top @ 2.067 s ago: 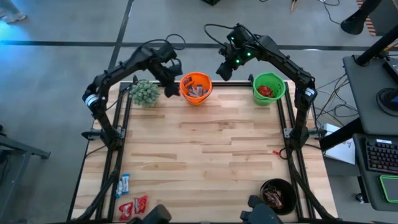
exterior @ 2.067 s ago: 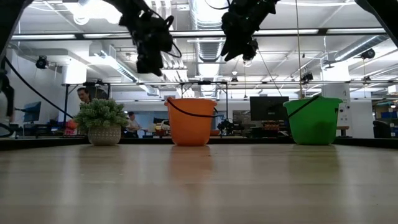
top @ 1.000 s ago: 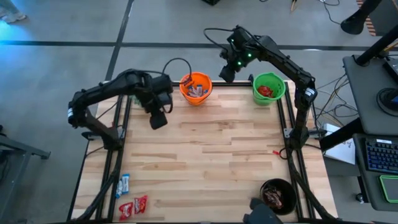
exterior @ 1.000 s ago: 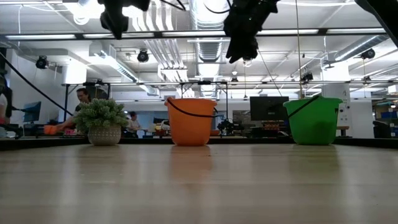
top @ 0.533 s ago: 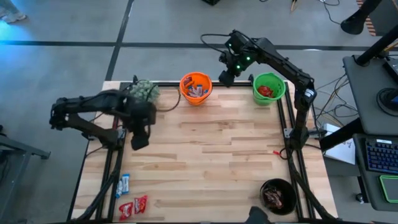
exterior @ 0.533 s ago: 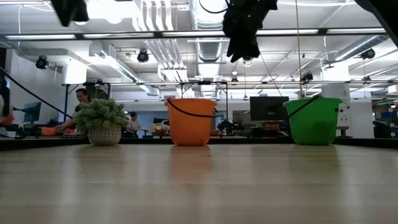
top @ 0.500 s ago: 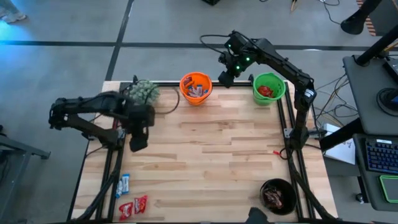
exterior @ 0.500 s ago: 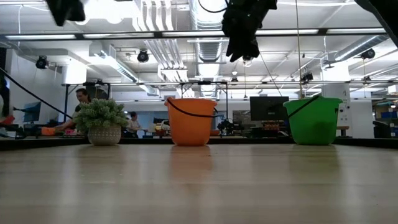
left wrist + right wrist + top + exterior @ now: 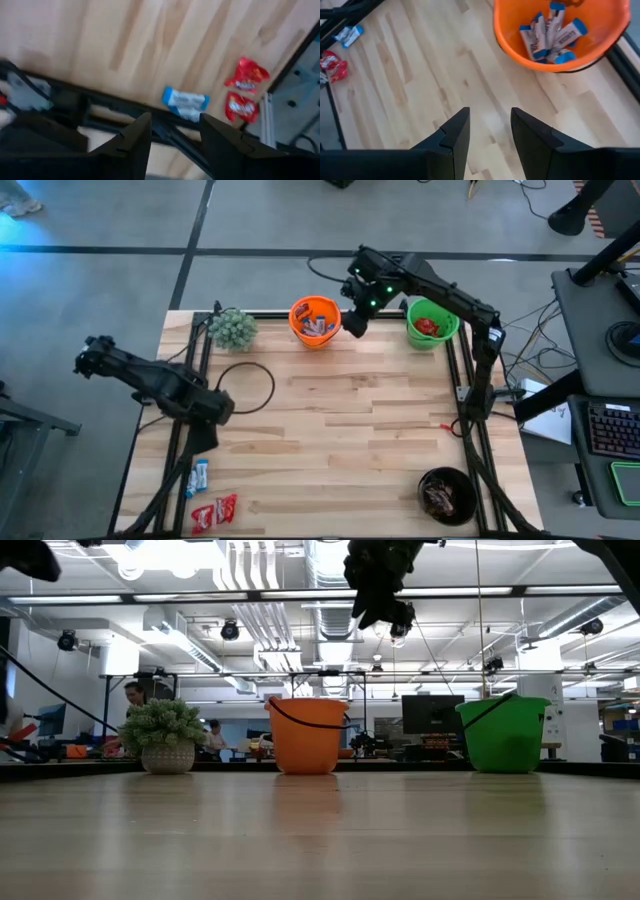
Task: Organize candy in baskets
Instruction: Put the red candy into the green bucket
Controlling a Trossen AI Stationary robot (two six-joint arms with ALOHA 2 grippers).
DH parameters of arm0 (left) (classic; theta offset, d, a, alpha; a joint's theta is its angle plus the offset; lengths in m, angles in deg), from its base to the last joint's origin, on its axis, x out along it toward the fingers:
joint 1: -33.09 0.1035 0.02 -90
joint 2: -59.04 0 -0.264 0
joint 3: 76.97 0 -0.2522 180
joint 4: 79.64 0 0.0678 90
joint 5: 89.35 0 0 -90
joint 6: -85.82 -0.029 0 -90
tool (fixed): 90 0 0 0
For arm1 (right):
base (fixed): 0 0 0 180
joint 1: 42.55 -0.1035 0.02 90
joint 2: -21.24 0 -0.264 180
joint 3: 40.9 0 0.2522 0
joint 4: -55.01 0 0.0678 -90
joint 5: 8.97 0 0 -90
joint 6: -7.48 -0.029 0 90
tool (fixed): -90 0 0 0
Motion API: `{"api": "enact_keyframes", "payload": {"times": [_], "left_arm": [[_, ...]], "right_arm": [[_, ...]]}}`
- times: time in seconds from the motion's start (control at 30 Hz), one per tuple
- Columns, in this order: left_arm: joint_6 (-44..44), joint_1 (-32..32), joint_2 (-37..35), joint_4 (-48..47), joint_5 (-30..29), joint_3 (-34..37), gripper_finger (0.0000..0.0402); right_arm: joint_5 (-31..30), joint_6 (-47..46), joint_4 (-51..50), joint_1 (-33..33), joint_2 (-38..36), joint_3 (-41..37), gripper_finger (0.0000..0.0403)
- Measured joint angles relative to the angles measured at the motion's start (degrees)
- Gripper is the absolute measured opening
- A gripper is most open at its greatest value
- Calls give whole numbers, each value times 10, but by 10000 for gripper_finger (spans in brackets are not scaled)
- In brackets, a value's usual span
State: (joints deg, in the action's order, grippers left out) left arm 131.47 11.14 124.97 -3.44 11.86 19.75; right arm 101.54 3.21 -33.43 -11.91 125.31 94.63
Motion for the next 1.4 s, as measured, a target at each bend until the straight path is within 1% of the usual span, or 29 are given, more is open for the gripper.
{"api": "enact_keyframes", "payload": {"times": [0.1,0.2,0.37,0.43,0.53,0.57,0.63,0.83,0.93,1.03,1.13,1.33,1.4], "left_arm": [[32,-9,7,4,42,10,153],[70,-18,15,27,62,14,166],[121,-47,27,111,56,25,200],[148,-59,34,126,54,32,211],[220,-89,50,125,21,44,221],[250,-101,56,126,7,48,223],[301,-125,67,127,-3,56,224],[411,-197,110,143,4,66,224],[454,-228,134,170,20,66,224],[505,-254,160,206,22,66,224],[545,-268,188,249,22,66,224],[593,-270,238,343,22,65,224],[602,-270,257,353,22,59,224]], "right_arm": [[-1,-13,0,-9,0,0,135],[-7,-19,2,-17,0,0,139],[-16,-29,2,-27,0,0,144],[-20,-40,2,-32,0,0,143],[-27,-57,0,-38,0,0,139],[-27,-63,0,-41,0,0,138],[-27,-67,0,-48,0,0,137],[-27,-84,0,-66,0,0,142],[-27,-93,0,-77,0,0,144],[-27,-93,0,-90,0,0,141],[-26,-91,0,-103,0,0,137],[-26,-79,0,-120,0,0,135],[-26,-77,-1,-123,0,0,136]]}}
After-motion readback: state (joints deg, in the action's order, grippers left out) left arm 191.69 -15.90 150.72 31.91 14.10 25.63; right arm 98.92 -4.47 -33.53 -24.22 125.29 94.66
